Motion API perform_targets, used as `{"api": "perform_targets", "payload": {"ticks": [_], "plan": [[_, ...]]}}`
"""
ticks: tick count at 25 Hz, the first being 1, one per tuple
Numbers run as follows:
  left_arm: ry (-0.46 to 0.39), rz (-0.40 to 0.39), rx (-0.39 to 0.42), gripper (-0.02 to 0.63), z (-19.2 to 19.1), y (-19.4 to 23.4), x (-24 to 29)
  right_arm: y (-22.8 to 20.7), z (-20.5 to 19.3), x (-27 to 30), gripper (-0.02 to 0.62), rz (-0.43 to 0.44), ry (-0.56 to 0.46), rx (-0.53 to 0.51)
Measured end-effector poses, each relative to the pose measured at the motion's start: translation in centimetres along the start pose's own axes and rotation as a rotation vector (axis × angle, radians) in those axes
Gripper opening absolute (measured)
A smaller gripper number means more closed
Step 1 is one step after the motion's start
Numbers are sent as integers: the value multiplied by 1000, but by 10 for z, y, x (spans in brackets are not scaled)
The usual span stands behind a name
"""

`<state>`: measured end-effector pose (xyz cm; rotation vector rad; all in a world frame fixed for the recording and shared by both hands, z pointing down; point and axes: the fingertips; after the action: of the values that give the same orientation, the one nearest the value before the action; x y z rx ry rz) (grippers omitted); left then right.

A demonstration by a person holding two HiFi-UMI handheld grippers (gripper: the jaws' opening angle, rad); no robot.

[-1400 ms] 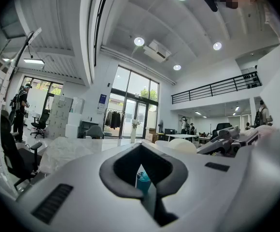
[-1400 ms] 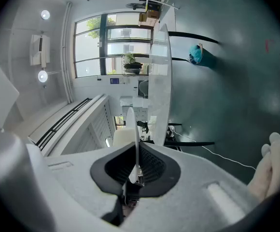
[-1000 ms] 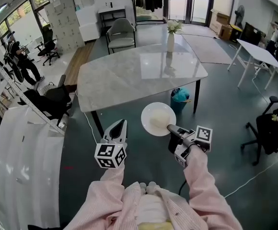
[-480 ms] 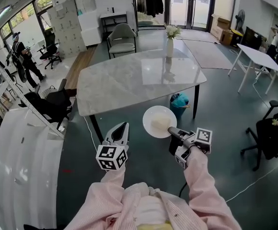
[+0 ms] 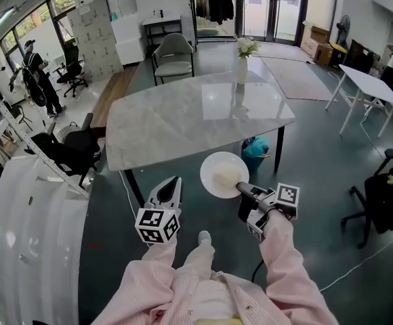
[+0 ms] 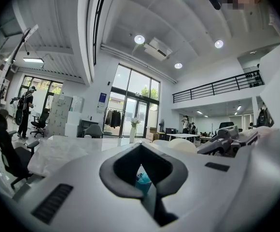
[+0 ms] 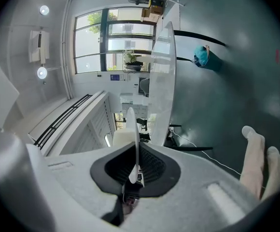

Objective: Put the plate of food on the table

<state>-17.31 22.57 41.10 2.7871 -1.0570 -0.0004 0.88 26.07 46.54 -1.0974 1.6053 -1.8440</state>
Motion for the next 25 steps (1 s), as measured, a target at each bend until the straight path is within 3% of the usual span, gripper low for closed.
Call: {"api": "perform_targets", "payload": {"ticks": [25], "plan": [[28,-62,-86,-3,14,142,189,26,157,146,15,-29,-36,73]]}}
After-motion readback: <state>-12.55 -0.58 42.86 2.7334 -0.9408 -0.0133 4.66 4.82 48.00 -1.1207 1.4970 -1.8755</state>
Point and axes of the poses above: the fingertips, and each gripper's own axes: x forward along the fingers, y to its left, z out of its top, and after that the axes turned 12 degrees about -z, right-handed
